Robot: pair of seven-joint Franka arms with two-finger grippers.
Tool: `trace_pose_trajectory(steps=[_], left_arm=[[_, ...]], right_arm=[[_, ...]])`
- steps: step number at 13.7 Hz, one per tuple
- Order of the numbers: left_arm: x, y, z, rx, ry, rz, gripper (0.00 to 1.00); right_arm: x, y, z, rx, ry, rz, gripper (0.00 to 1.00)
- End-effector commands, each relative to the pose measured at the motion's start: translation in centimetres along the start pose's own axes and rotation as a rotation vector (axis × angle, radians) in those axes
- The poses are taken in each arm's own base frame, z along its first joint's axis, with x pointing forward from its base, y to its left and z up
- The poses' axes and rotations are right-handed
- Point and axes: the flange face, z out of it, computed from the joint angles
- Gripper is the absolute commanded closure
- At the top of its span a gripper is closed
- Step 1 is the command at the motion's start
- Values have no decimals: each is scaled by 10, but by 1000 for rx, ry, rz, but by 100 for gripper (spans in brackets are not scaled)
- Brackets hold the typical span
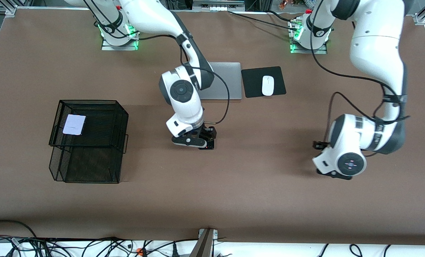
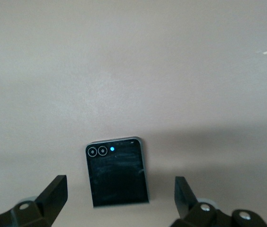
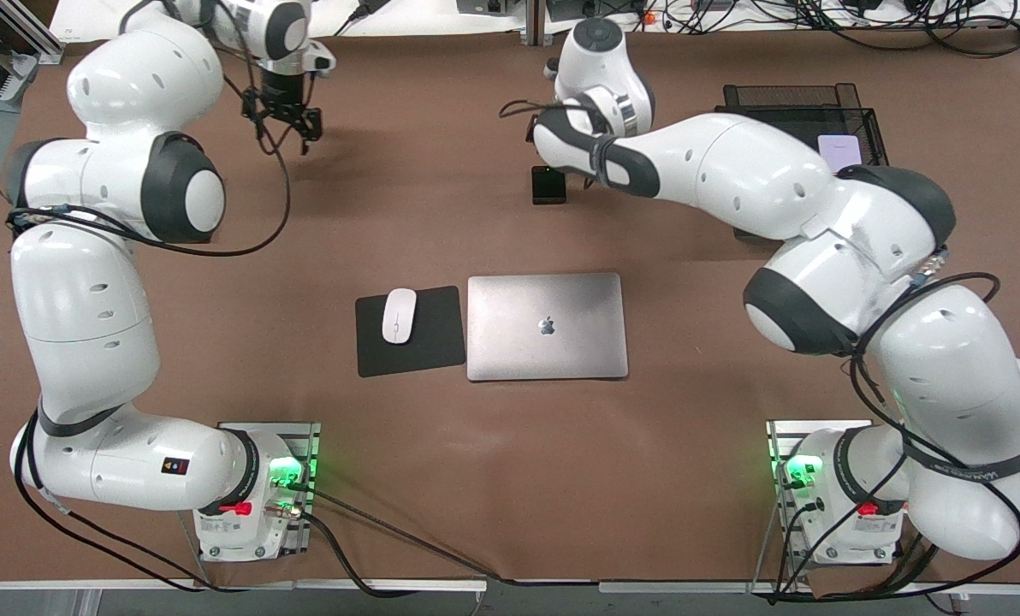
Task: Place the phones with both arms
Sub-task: 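Grasp the flip phone with the right gripper while the left reaches the long phone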
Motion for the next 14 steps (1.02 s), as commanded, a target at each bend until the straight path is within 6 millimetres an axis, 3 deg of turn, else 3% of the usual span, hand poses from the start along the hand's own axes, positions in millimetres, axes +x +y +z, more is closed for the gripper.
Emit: trace_pose_trajectory(steps=[1, 3, 5, 11, 14], left_arm=[[-30, -50, 14, 9, 61, 48, 0], [-53, -89, 35, -17, 148, 40, 0], [-69, -115, 58, -48, 195, 9, 0], [-104, -140, 118, -209, 317, -163, 0], [-110, -141, 131, -220, 342, -214, 0]], right_arm=[[-8, -16, 22, 42, 37, -6, 0], [-11, -13, 40, 41, 59, -11, 0], [-17, -15, 52, 35, 62, -22, 0], [-27, -16, 58, 6, 64, -74, 0], [-36, -13, 67, -14, 50, -94, 0]])
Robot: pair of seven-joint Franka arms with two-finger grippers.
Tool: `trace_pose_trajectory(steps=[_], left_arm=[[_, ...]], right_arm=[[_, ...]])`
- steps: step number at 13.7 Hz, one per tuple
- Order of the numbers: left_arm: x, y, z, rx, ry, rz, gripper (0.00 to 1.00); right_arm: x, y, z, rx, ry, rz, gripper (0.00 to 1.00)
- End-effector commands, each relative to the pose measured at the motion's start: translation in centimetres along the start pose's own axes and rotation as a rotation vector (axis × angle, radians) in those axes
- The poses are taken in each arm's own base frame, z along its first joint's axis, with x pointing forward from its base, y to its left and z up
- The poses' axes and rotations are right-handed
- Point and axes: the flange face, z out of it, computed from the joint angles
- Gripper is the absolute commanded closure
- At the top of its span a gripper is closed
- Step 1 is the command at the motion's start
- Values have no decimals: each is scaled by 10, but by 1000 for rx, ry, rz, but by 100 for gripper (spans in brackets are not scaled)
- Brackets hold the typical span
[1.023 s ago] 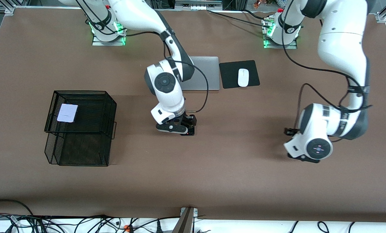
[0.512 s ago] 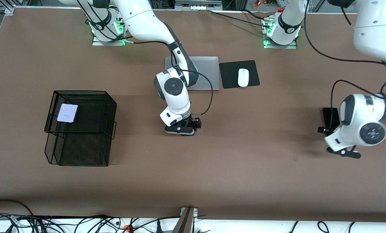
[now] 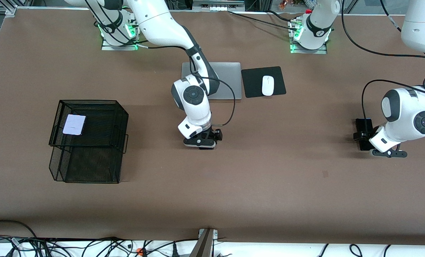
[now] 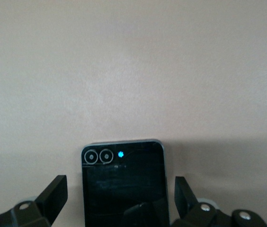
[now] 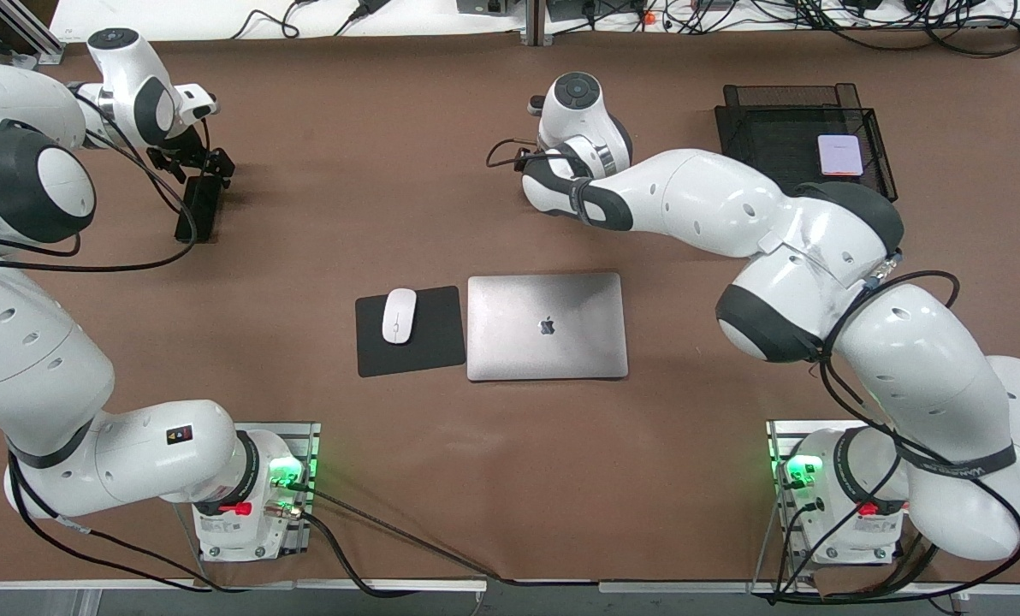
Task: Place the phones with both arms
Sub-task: 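Grasp the flip phone with the right gripper while the left reaches the long phone, then carry the flip phone into the tray while the left gripper grasps the smartphone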
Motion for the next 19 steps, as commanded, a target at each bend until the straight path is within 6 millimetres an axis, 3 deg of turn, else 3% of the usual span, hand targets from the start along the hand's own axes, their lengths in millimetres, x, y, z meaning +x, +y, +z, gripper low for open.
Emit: trace_pose_trajectory(steps=[1, 6, 7, 8, 9, 10, 11, 12, 13, 15, 17, 19], left_arm=[[-18, -4, 0, -21, 47, -53, 0], [-27, -18, 13, -24, 68, -77, 0], [-30, -24, 18, -25, 79, -86, 0], [-31, -26, 21, -26, 81, -83, 0], [-32, -29, 22, -26, 82, -87, 0], [-32, -31, 23, -27, 85, -93, 0], [-33, -31, 26, -28, 98, -98, 0], [-35, -33, 31, -29, 102, -105, 0], [-37, -36, 33, -30, 108, -111, 0], [-38, -37, 35, -45, 113, -121, 0], [-39, -41, 36, -78, 128, -148, 0], [-39, -41, 39, -104, 134, -157, 0]], right_arm=[[-12, -4, 7, -20, -3, -42, 0], [-17, 1, 14, -47, -6, -98, 1], [-19, 3, 15, -57, -5, -108, 20], [-19, 3, 16, -59, -5, -109, 60], [-19, 3, 16, -60, -6, -109, 83], [-17, 2, 11, -54, -1, -109, 100], [-14, 3, 6, -55, 0, -105, 100], [-8, 1, -11, -48, -2, -96, 100], [10, 12, -36, -73, -18, -73, 100], [53, 45, -106, -114, -42, -23, 100], [92, 97, -168, -158, -85, -53, 100], [119, 152, -210, -199, -135, -88, 100]])
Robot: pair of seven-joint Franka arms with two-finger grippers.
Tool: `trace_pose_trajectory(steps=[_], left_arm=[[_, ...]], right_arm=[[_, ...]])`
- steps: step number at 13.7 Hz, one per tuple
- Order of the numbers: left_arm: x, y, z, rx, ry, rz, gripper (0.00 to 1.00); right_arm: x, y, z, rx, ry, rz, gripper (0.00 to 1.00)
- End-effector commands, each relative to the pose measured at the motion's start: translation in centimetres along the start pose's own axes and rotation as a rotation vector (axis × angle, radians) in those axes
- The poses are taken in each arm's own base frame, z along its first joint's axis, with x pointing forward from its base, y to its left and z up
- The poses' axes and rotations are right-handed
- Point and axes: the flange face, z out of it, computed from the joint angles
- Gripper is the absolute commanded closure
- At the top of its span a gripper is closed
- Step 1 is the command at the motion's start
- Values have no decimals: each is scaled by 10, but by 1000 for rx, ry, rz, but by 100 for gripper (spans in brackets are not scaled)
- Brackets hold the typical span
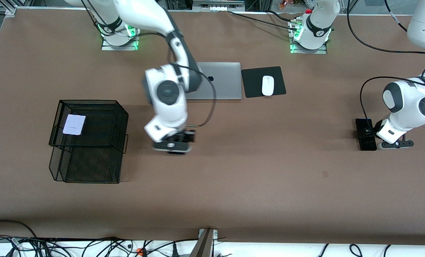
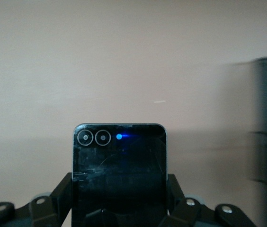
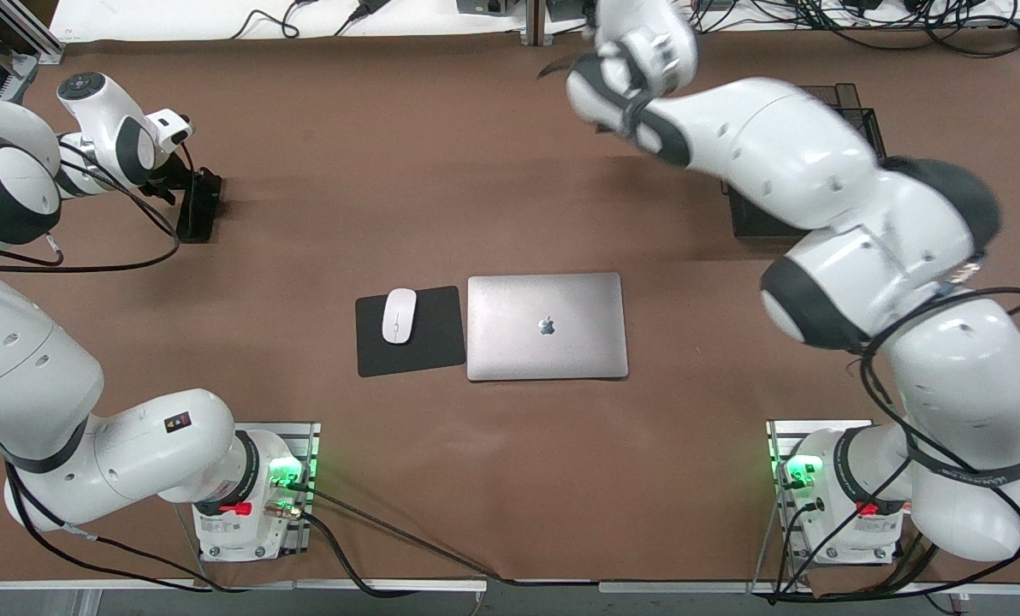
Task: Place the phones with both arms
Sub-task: 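Carry the flip phone into the tray while the left gripper grasps the smartphone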
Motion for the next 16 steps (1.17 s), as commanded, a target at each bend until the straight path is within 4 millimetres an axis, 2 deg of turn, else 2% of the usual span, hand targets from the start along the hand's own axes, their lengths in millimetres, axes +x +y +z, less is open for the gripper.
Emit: trace_pose_trajectory(steps=[1, 3, 5, 8, 9, 10, 11, 14, 15, 16], left_arm=[[-3, 0, 5, -42, 21, -20, 0], [-3, 0, 11, -46, 28, -20, 0], [-3, 1, 16, -48, 28, -21, 0], [-4, 2, 19, -50, 28, -21, 0], [-4, 2, 23, -51, 27, -21, 0], [-5, 1, 24, -51, 25, -24, 4], [-4, 2, 23, -52, 27, -25, 21], [-4, 2, 26, -52, 24, -32, 87], [-3, 2, 24, -52, 24, -33, 98], [-2, 2, 23, -51, 23, -32, 100]], right_arm=[[15, 77, -37, -34, -62, -43, 100], [28, 131, -42, -73, -96, -77, 100], [38, 192, -24, -75, -117, -86, 100], [53, 274, -2, 25, -115, -91, 100], [58, 298, 5, 62, -103, -101, 100], [62, 315, 14, 89, -91, -108, 100], [65, 322, 21, 96, -77, -110, 100], [73, 329, 42, 98, -31, -73, 100], [74, 327, 52, 105, -19, -59, 100], [76, 330, 60, 94, -4, -48, 100]])
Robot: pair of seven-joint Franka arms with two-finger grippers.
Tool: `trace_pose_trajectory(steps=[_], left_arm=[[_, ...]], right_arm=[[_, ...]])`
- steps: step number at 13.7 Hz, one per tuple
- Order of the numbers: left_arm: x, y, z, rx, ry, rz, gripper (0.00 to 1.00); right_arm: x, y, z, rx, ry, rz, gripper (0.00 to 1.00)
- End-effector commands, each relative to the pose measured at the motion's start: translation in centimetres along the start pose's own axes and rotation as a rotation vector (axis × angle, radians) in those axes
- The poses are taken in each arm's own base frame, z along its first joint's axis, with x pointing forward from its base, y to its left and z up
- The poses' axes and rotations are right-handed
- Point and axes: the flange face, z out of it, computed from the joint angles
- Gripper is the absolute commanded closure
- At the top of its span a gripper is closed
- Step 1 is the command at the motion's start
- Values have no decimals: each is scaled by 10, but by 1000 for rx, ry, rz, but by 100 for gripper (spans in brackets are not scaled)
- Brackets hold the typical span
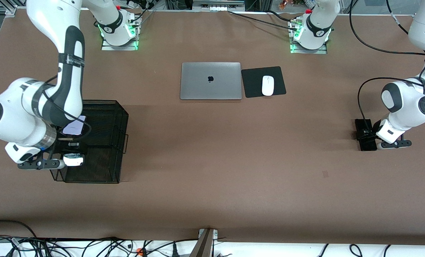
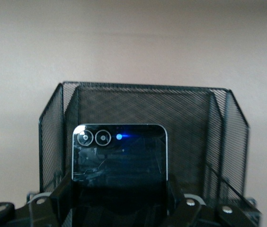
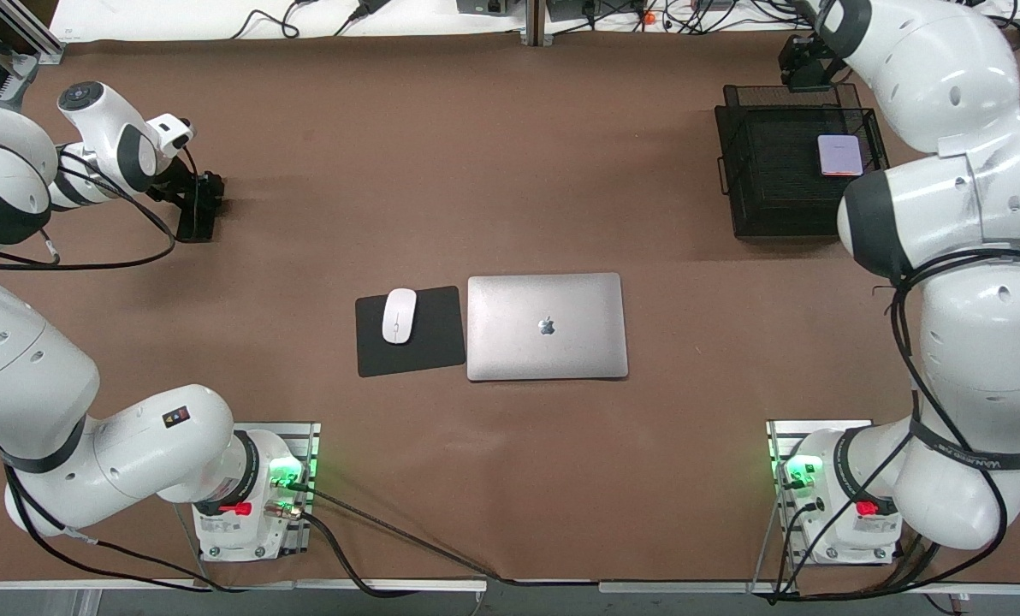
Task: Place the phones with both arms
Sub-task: 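Release the flip phone in the tray while the left gripper lifts the smartphone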
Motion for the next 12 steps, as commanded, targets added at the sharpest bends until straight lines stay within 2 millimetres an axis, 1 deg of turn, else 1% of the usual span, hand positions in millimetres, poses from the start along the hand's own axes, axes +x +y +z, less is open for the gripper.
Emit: trace_pose_trajectory(steps=[1, 2, 3, 4, 6, 8, 11, 12], left_arm=[[2, 2, 9, -22, 4, -19, 100], [6, 4, 6, -20, 9, -17, 100], [9, 4, 2, -19, 0, -15, 100], [16, 3, -4, -20, -29, -12, 100], [32, 3, -25, -20, -94, -6, 100], [46, 9, -42, -17, -135, -9, 100], [62, 43, -57, -3, -164, -41, 100], [65, 62, -58, 2, -166, -63, 100]], right_arm=[[7, 0, 19, -5, 42, 12, 100], [7, 1, 27, 1, 40, 18, 100], [8, 8, 32, 10, 40, 32, 100], [8, 12, 41, 34, 35, 38, 100], [9, 18, 58, 67, 43, 41, 100], [7, 22, 70, 71, 26, 40, 100], [3, 22, 86, 61, -4, 37, 100], [1, 22, 90, 60, -13, 37, 100]])
